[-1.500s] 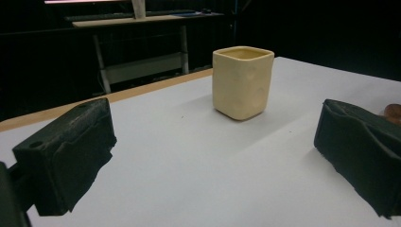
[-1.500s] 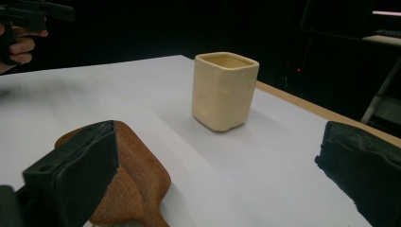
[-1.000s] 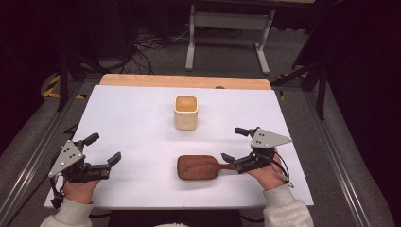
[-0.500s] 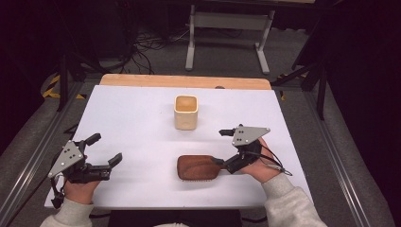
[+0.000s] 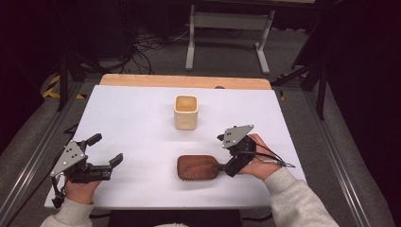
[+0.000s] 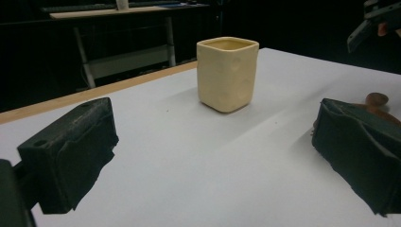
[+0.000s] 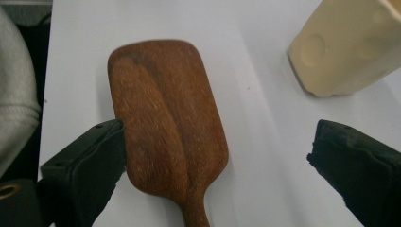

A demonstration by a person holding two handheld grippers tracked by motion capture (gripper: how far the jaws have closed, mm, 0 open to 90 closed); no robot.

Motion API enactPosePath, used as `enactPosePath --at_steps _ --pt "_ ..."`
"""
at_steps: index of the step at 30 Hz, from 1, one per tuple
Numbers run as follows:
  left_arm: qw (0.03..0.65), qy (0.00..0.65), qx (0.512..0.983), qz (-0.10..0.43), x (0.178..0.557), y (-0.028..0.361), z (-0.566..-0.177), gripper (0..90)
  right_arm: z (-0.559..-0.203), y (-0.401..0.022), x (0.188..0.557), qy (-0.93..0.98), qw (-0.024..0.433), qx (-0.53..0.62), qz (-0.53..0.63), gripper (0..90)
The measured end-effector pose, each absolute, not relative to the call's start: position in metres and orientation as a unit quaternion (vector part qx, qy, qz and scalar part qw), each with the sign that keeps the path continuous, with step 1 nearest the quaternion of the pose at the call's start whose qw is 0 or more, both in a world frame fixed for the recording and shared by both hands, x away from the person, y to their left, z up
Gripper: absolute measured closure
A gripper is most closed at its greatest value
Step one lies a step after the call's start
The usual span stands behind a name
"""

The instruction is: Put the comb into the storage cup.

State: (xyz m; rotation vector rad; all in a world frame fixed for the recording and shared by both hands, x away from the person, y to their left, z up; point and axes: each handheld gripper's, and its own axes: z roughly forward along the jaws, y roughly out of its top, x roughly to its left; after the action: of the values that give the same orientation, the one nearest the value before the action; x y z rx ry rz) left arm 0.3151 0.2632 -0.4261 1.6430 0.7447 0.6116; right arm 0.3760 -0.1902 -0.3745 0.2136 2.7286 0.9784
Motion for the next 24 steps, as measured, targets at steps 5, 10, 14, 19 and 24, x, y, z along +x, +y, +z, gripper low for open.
enactPosePath --at_steps 5,10,14,19,24 --pt "0.579 0.314 0.706 0.262 0.315 0.262 -0.426 2.0 -0.379 -0.185 0.379 0.948 0.106 0.061 0.293 6.1" --pt "0.577 0.314 0.707 0.260 0.315 0.261 -0.427 2.0 -0.384 -0.179 0.380 0.963 0.093 0.048 0.247 7.1" --pt "0.576 0.315 0.708 0.260 0.315 0.261 -0.427 2.0 -0.386 -0.174 0.380 0.977 0.082 0.041 0.193 8.6" --pt "0.573 0.314 0.711 0.260 0.315 0.260 -0.427 2.0 -0.392 -0.172 0.384 0.984 0.070 0.030 0.159 9.5" --pt "0.568 0.314 0.715 0.261 0.315 0.258 -0.428 2.1 -0.395 -0.172 0.387 0.988 0.060 0.025 0.141 13.2"
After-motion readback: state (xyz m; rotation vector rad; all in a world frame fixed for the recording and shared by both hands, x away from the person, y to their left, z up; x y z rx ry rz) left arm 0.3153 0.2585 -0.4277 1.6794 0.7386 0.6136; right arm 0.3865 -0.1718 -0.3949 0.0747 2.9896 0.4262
